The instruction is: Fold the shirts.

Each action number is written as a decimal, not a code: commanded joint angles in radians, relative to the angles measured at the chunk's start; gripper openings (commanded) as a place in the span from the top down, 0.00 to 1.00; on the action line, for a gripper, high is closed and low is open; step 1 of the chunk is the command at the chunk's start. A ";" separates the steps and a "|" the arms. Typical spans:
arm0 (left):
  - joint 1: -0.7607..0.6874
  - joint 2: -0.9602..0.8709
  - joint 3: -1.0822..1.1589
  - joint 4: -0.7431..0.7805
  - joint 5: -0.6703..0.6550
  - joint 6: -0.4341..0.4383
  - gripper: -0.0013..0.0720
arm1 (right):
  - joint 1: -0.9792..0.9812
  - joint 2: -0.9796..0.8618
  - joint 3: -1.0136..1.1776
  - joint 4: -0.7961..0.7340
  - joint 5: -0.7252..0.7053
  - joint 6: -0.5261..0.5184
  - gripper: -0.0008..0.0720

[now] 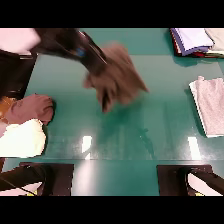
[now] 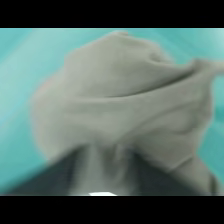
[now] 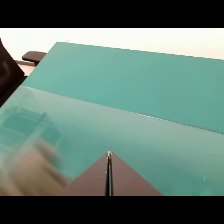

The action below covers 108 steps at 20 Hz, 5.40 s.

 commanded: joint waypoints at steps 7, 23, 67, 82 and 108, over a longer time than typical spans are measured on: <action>0.178 -0.083 -0.290 -0.180 -0.037 -0.176 0.24 | 0.000 0.003 0.016 0.001 0.060 0.000 0.97; 0.048 -0.128 -0.865 -0.698 0.500 -0.098 0.25 | 0.000 0.003 0.016 0.000 0.072 0.000 0.97; 0.427 0.293 -0.388 0.004 0.377 -0.185 0.94 | -0.111 -0.015 -0.441 -0.055 -0.006 -0.065 0.97; 0.427 0.633 0.035 -0.066 0.288 -0.185 0.94 | -0.414 0.104 0.268 -0.051 0.195 -0.034 0.97; 0.785 -0.057 -0.429 -0.260 0.066 -0.105 0.24 | -0.164 -0.491 -0.217 0.062 0.285 -0.057 0.53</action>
